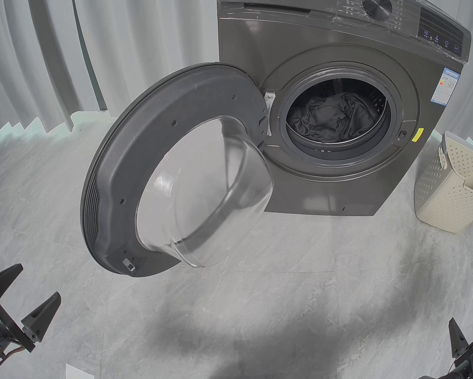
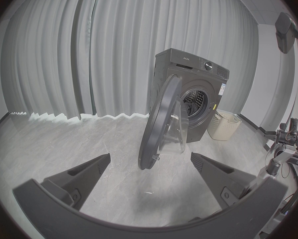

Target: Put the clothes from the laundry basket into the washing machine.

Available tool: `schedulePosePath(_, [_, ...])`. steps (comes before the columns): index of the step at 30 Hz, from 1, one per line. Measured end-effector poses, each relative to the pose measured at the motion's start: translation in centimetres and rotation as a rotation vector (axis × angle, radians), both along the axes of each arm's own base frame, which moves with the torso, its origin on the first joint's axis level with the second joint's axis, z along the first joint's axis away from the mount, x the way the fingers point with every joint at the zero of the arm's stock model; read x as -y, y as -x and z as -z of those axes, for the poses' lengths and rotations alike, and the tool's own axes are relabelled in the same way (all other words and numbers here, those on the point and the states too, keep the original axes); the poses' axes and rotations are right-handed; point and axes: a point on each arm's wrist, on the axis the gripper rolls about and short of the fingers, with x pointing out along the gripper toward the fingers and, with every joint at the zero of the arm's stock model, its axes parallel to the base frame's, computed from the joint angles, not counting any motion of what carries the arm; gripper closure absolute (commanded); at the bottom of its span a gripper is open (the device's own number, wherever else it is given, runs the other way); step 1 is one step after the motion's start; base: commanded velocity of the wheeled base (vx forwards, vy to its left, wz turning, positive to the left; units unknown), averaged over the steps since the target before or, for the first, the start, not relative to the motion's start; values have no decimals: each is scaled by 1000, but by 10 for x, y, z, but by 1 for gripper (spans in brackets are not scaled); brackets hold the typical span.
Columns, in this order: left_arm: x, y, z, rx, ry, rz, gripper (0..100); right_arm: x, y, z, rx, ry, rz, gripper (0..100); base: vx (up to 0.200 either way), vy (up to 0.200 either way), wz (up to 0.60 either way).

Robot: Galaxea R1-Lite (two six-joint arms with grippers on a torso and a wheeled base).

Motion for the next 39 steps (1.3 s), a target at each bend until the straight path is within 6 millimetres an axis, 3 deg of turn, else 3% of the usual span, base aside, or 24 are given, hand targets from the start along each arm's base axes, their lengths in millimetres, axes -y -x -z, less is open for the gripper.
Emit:
schedulePosePath(11, [7,-27,-8,-13,3,79,0,0,0,0,0,0,0,0,0,0,0])
schedulePosePath(30, [31,-116,-20,15,12,175,0,0,0,0,0,0,0,0,0,0,0])
schedulePosePath(39, [55,-122,-14,-11,19,316,0,0,0,0,0,0,0,0,0,0,0])
